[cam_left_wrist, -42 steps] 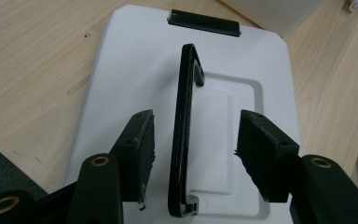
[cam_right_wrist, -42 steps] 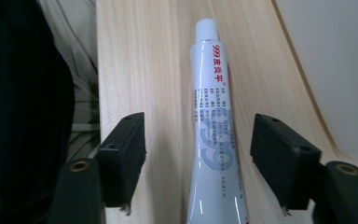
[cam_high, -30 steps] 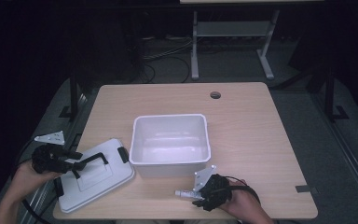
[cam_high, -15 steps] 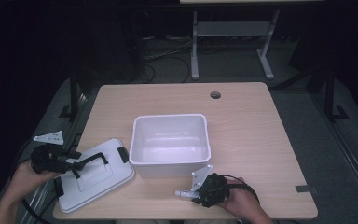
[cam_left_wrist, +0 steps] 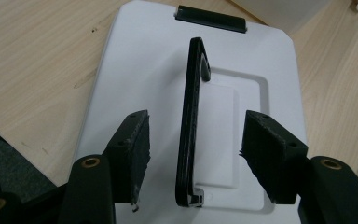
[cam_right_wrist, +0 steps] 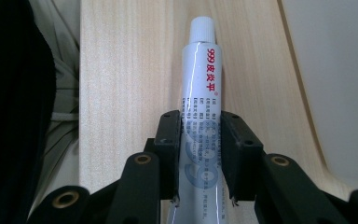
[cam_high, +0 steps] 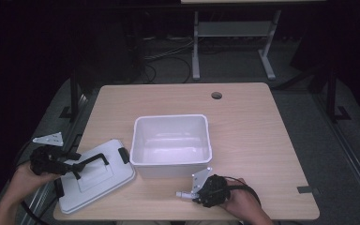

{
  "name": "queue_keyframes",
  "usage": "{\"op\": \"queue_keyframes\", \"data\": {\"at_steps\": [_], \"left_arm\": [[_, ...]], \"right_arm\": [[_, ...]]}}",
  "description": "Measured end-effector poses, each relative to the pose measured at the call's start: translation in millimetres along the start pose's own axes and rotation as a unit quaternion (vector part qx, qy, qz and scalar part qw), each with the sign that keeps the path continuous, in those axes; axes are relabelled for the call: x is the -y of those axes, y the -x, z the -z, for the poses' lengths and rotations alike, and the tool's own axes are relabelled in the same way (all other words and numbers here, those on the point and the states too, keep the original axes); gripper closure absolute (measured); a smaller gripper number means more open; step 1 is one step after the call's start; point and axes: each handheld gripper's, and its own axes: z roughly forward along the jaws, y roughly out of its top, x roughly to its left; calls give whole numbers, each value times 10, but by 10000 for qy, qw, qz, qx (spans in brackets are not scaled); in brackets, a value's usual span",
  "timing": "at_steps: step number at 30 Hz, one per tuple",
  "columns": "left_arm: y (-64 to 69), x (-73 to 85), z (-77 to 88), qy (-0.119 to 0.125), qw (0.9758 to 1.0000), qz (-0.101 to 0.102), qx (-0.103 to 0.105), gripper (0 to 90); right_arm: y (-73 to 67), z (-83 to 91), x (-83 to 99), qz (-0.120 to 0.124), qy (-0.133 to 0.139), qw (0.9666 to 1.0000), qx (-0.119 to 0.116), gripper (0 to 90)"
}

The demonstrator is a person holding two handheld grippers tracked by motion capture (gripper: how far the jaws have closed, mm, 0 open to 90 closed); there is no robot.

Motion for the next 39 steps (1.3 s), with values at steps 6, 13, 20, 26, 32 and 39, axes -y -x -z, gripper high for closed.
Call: {"op": "queue_keyframes", "data": {"at_steps": [6, 13, 20, 26, 32, 39], "left_arm": [[2, 1, 17, 60, 10000, 0, -3, 404], [3, 3, 11, 42, 10000, -6, 4, 404], [-2, 20, -3, 26, 10000, 14, 16, 399], [-8, 22, -5, 30, 10000, 39, 32, 393], [-7, 10, -5, 21, 10000, 25, 36, 379], [-9, 8, -11, 15, 10000, 34, 34, 373]], "right_arm": [[9, -2, -1, -9, -1, 10000, -20, 690], [-6, -5, -4, -18, 14, 10000, 27, 692], [0, -5, -7, -4, 14, 10000, 2, 703], [-4, -4, -14, 24, -1, 10000, 4, 706], [-5, 1, -13, 22, 18, 10000, -68, 708], [10, 32, 1, 12, 82, 9998, -160, 709]]}}
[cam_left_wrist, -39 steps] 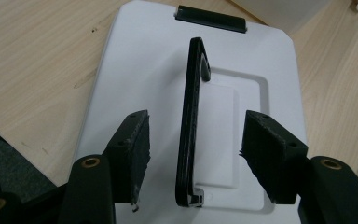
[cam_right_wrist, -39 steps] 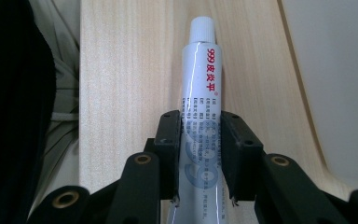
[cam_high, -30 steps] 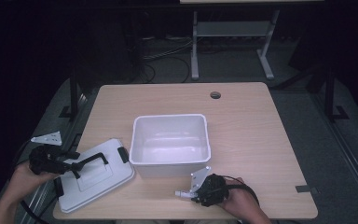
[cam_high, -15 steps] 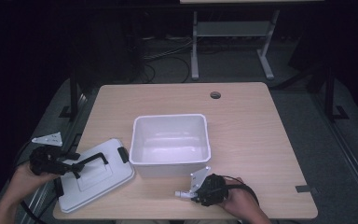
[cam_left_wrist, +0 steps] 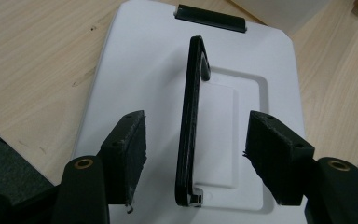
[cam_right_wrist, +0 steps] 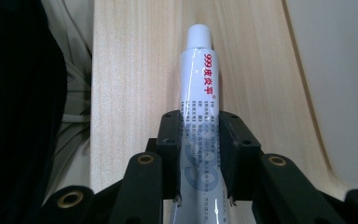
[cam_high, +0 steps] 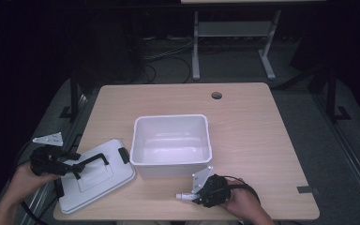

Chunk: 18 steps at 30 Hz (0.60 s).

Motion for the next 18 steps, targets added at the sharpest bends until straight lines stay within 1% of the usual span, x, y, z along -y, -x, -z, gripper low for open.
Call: {"op": "queue_keyframes", "data": {"at_steps": [4, 8, 12, 14, 18], "left_arm": [[-6, 4, -3, -14, 10000, 1, -9, 371], [-5, 4, -1, -19, 10000, 4, -12, 369], [-1, 9, 5, 9, 10000, 16, -16, 368], [-3, 12, 12, -1, 10000, 10, -18, 366], [-7, 21, 12, 0, 10000, 9, -24, 363]], "right_arm": [[4, 20, 11, -35, 26, 10000, -24, 709], [2, 46, -2, 44, 1, 10000, -24, 710], [8, 108, -29, 71, -30, 10000, -39, 710], [14, 150, -38, 40, -18, 10000, -68, 710], [22, 232, -59, 51, -6, 10000, -52, 710]]}}
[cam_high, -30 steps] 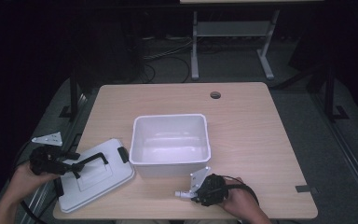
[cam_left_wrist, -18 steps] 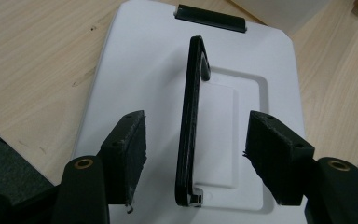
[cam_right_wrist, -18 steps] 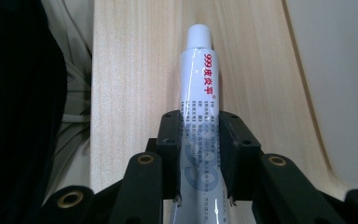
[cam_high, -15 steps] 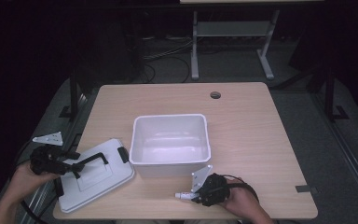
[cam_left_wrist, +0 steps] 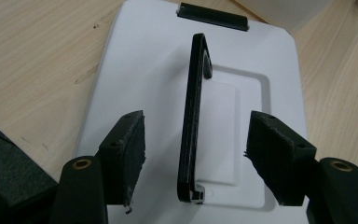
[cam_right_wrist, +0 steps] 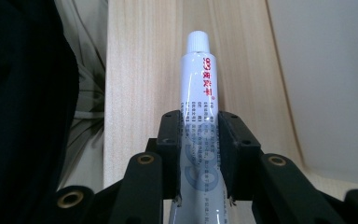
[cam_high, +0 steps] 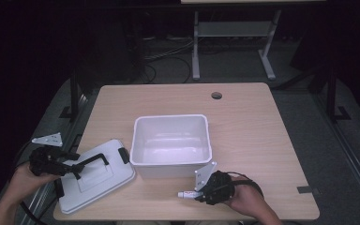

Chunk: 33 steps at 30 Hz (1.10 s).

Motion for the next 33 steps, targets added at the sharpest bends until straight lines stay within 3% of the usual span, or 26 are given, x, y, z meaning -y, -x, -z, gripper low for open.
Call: {"op": "queue_keyframes", "data": {"at_steps": [33], "left_arm": [[4, 5, 38, 53, 10000, 23, -30, 356]], "right_arm": [[-75, 326, -272, 369, -26, 9993, -102, 712]]}}
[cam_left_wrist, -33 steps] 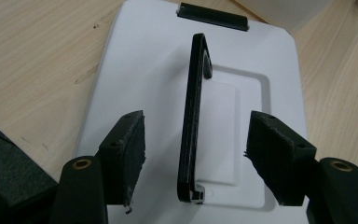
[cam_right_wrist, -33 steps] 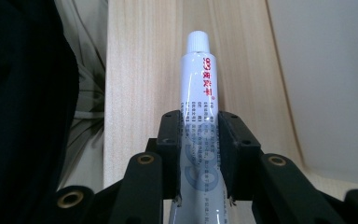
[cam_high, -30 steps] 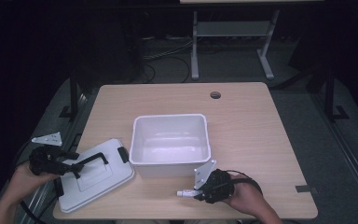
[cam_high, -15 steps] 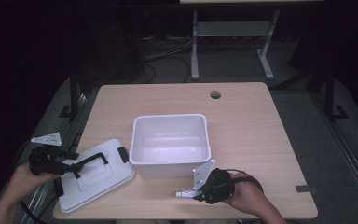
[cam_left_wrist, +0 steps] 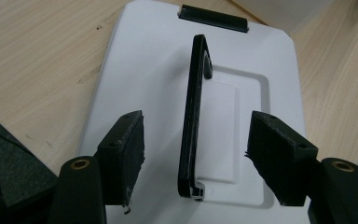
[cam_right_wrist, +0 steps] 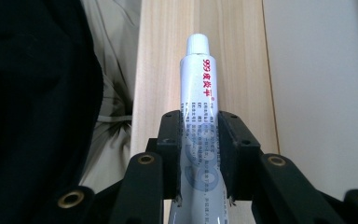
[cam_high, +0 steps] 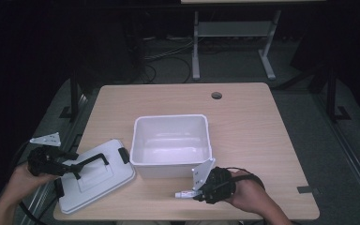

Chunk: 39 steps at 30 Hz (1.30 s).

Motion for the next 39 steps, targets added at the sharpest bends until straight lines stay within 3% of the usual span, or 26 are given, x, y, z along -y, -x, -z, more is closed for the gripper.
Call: {"op": "queue_keyframes", "data": {"at_steps": [14, 26, 39], "left_arm": [[-3, 9, -8, 6, 10000, 27, 14, 356], [-8, 27, -2, -30, 10000, 47, 13, 354], [-11, 37, 16, 6, 10000, 47, 5, 353]], "right_arm": [[16, 205, -204, 174, 241, 9995, -45, 713], [120, 400, -354, 218, 452, 9987, -54, 713], [295, 520, -507, 263, 466, 9986, -11, 713]]}}
